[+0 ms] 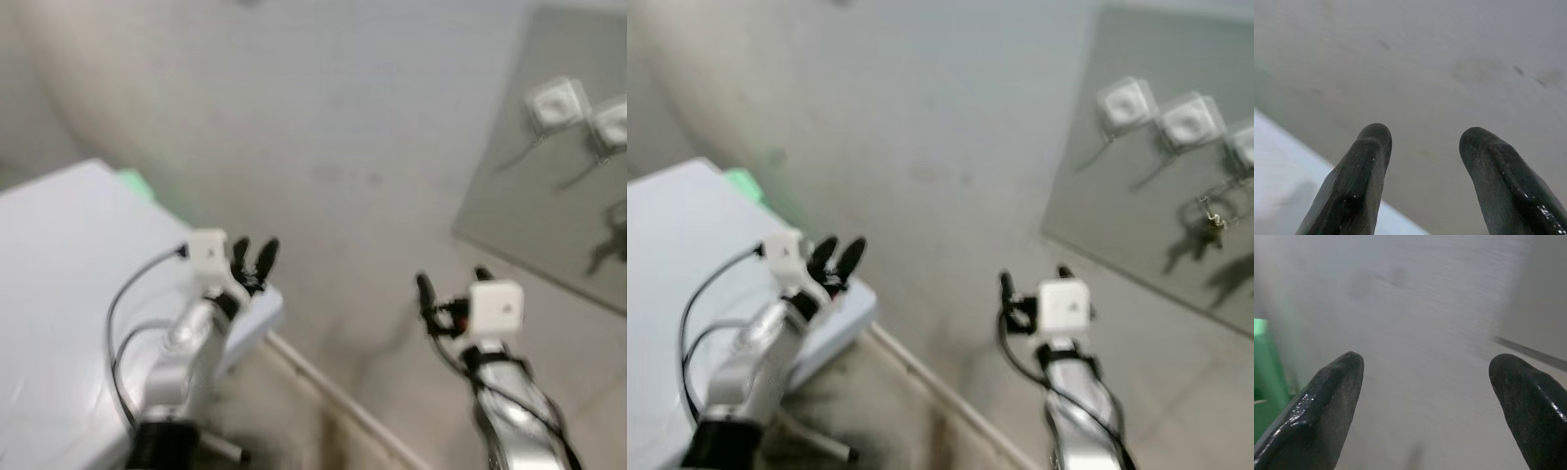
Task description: Hang keys on a hook
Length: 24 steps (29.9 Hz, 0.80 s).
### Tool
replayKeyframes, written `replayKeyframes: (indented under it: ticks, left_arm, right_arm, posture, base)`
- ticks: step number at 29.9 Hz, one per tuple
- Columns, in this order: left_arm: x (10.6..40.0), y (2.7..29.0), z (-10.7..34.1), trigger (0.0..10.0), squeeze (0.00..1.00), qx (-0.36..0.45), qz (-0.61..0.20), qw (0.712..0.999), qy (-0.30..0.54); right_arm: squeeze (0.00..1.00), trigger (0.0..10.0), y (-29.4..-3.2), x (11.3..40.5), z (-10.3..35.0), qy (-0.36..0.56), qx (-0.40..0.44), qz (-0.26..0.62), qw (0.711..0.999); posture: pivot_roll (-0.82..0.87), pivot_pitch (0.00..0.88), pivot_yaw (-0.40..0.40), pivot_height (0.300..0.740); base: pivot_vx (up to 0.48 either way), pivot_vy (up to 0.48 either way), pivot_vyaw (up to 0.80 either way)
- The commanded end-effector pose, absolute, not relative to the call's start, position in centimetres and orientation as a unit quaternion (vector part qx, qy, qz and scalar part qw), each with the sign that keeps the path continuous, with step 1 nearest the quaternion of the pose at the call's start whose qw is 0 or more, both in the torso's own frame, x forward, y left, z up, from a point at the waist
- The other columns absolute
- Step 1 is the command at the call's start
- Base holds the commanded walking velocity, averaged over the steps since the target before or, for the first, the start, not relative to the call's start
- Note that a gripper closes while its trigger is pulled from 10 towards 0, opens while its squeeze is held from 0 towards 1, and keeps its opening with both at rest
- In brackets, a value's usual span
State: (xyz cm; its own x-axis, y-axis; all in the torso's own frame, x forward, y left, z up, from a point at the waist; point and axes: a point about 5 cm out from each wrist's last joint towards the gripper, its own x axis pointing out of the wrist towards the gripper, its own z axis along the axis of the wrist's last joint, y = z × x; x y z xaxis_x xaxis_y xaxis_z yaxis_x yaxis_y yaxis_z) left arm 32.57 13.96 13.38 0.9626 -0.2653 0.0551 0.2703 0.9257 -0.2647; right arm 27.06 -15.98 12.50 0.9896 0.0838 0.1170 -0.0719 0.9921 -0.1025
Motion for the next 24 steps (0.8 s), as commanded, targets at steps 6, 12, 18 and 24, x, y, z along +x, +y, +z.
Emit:
replayKeyframes:
  ticks: [6, 12, 18, 24]
  left_arm:
    - [32.60, 13.14, 13.59, 10.0, 0.00, -0.132, -0.146, 0.980, -0.015]
    - [32.58, 13.13, 13.53, 10.0, 0.00, -0.135, -0.147, 0.980, -0.015]
    - [32.61, 13.10, 13.49, 10.0, 0.00, -0.136, -0.145, 0.980, -0.016]
    - [32.67, 12.92, 13.33, 10.0, 0.00, -0.137, -0.148, 0.979, -0.013]
  right_arm:
    - [0.00, 10.0, -16.87, 26.91, 12.56, -0.058, -0.056, 0.031, 0.996]
    - [0.00, 10.0, -16.88, 26.93, 12.61, -0.057, -0.058, 0.034, 0.996]
    - [0.00, 10.0, -16.79, 26.92, 12.57, -0.056, -0.059, 0.040, 0.996]
    - [0.00, 10.0, -16.90, 26.97, 12.57, -0.055, -0.063, 0.044, 0.996]
  posture:
    - [-0.04, 0.000, 0.010, 0.740]
    - [-0.04, 0.000, 0.007, 0.740]
    - [-0.04, 0.000, 0.004, 0.740]
    - [-0.04, 0.000, -0.001, 0.740]
  base:
    - [0.000, 0.000, 0.80]
    - [0.000, 0.000, 0.80]
    - [0.000, 0.000, 0.80]
    - [0.000, 0.000, 0.80]
